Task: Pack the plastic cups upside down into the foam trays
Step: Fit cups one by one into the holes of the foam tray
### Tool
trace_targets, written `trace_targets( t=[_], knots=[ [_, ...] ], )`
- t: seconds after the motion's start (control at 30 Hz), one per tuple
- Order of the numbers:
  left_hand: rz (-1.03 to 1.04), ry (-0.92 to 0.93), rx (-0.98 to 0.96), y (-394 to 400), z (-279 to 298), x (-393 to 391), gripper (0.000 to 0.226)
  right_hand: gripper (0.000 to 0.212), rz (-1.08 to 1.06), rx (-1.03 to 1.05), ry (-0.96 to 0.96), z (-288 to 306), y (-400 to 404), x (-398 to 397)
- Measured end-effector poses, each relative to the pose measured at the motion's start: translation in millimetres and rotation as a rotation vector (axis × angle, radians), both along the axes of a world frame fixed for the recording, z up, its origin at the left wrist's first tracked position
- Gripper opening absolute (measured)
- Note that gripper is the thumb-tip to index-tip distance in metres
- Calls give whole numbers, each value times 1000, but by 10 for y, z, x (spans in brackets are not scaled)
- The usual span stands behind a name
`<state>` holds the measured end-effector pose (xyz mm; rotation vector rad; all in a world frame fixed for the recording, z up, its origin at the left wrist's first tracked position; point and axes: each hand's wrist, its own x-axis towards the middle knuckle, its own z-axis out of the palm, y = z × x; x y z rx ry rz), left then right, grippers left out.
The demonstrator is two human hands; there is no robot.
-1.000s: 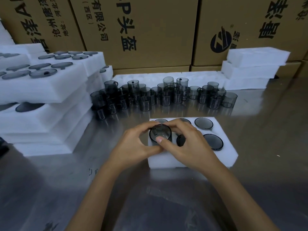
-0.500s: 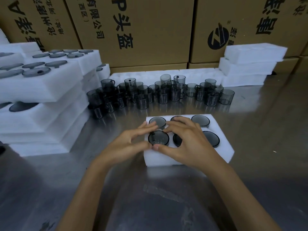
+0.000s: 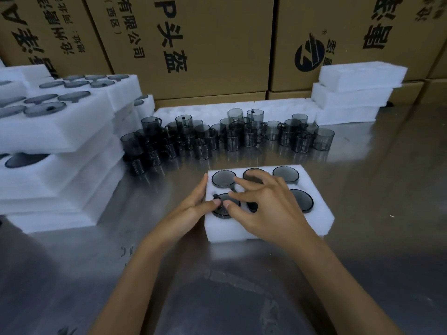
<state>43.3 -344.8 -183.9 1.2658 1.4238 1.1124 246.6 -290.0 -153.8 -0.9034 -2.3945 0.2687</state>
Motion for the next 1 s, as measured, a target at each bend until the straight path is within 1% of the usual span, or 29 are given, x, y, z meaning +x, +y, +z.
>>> trace_targets(
  t=[0.07,0.1,0.33,0.47,0.53,0.6,0.63,0.7,0.8,0.83,0.87,0.9,0.93,1.0],
  knots=[
    [8,-5,-16,7,-3,-6,96,28,-23,-9,32,-25,9,-17],
    [9,-2,-20,12,-8,-5,97,27,-31,-6,47,-37,12,-26],
    [101,78,21,31,-25,120,85,27,-93,10,79,-73,-6,-54],
    [153,58,51,51,-49,178,77,30,-116,44,94,-32,-14,-46],
    [172,31,35,67,-68,185,77,25,-188,78,162,41,23,14],
    [204,-10,17,58,-54,190,77,24,-342,91,241,108,116,136],
    [213,-21,17,50,-41,197,73,29,-429,54,259,134,174,221],
    [189,-4,33,39,-17,232,61,41,-575,-87,224,148,310,434],
    [181,4,43,29,18,273,56,52,-681,-439,92,100,469,701],
    [184,-2,46,29,27,277,54,50,-673,-561,103,94,495,737],
    [186,-5,46,29,38,283,53,41,-633,-656,153,87,518,747],
    [186,-7,42,23,54,288,53,31,-578,-704,212,75,537,747],
    [188,-7,38,20,63,288,53,28,-531,-706,243,71,548,738],
    [217,-1,32,6,96,264,53,28,-485,-686,282,54,562,712]
  ],
)
